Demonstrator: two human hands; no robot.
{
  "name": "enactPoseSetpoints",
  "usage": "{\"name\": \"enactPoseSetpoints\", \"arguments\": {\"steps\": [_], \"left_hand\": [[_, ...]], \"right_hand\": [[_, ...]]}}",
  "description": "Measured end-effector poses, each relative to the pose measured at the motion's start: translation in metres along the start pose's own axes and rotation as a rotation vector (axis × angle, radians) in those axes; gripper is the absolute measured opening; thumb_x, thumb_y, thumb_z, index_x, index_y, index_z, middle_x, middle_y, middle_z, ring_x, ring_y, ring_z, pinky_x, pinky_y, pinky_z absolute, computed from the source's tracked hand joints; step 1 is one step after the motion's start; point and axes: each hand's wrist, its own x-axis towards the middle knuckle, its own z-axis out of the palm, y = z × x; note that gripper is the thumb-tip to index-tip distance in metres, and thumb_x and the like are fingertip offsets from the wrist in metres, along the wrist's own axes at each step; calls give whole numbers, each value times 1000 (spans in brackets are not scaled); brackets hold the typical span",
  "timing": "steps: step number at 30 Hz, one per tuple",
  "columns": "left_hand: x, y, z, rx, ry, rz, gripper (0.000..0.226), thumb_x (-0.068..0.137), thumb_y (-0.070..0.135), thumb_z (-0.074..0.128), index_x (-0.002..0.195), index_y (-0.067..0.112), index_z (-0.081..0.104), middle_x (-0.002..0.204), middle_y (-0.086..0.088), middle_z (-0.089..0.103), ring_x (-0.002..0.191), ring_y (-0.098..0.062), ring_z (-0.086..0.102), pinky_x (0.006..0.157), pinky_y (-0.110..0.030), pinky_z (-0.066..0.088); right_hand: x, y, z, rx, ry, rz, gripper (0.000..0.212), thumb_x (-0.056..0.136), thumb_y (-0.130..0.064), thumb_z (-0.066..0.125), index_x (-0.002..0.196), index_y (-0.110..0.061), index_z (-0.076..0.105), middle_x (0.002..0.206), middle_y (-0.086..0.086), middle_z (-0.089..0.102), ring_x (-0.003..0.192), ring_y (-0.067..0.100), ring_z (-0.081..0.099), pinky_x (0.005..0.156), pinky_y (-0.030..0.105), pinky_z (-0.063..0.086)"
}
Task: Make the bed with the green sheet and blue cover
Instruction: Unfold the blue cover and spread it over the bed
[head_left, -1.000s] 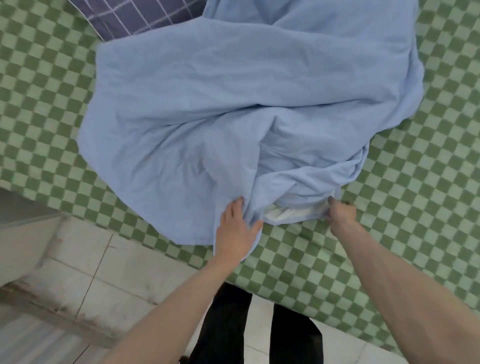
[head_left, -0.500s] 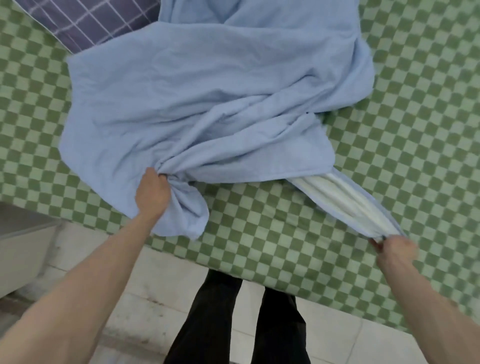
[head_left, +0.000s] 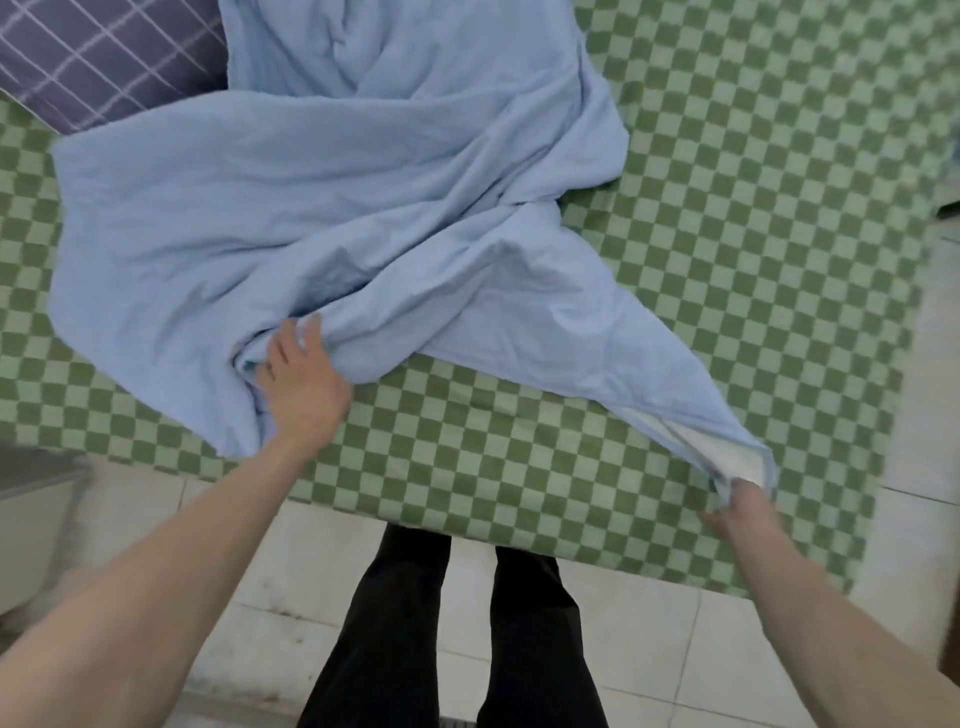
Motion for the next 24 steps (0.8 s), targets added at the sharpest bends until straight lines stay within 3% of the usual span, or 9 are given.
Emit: {"name": "enactPoseSetpoints", "arguments": {"steps": [2,5,10,13,15,17,20,22,24], "left_hand": [[-19,50,28,-8,-190,298,61,83,11,56,143,13,44,152,-16,37,129,-38,44,89,-50,45],[-29,115,74,86,-389,501,67,88,21,58,151,17,34,159,-6,30,142,-27,32,105,-45,39],[-6,162,139,288,-345,569,65,89,21,60,148,10,36,146,-11,43,136,-31,39,113,-56,28],[1,168,146,289,-156,681,26,77,4,70,103,9,66,103,-12,64,96,-32,61,95,-50,46],[-9,162,143,234,-91,736,22,70,-4,73,87,8,67,91,-11,65,83,-31,62,90,-50,50],[-45,153,138,184,-164,829,30,73,-5,61,99,8,66,107,-13,65,96,-32,61,103,-61,41],[-143,147,128,110,-495,913,48,74,-3,39,117,11,57,118,-10,62,108,-29,61,117,-60,23],[-210,145,124,110,-698,866,49,77,-7,39,121,12,50,116,-9,62,108,-31,62,120,-51,19],[-258,145,124,176,-795,858,43,85,-5,41,124,9,48,116,-12,61,107,-34,61,120,-53,15]], "right_hand": [[-14,-11,34,123,-191,0,46,103,-15,47,145,1,41,149,23,42,136,43,43,110,54,41],[-10,-26,83,310,-365,122,57,104,-37,46,155,-16,30,160,12,31,146,29,34,116,52,34],[19,-61,145,434,-586,145,77,91,-55,62,150,-11,38,151,11,44,142,27,40,117,53,31],[29,-77,167,612,-587,157,61,93,-42,65,142,-11,47,142,7,52,135,25,48,115,48,36],[29,-76,165,750,-612,125,45,98,-30,59,138,-11,53,135,7,61,122,25,59,104,44,48],[24,-66,145,918,-686,53,31,96,-19,56,125,-12,61,118,5,69,102,22,67,90,35,53],[20,-38,101,922,-789,-52,38,56,-8,79,81,-23,55,76,-7,58,73,10,55,66,21,47],[26,-1,73,685,-747,-16,55,59,11,79,82,-30,51,70,-9,59,65,3,56,57,19,47],[38,43,49,544,-635,28,45,71,13,67,80,-31,58,74,-11,61,66,-1,59,57,16,47]]}}
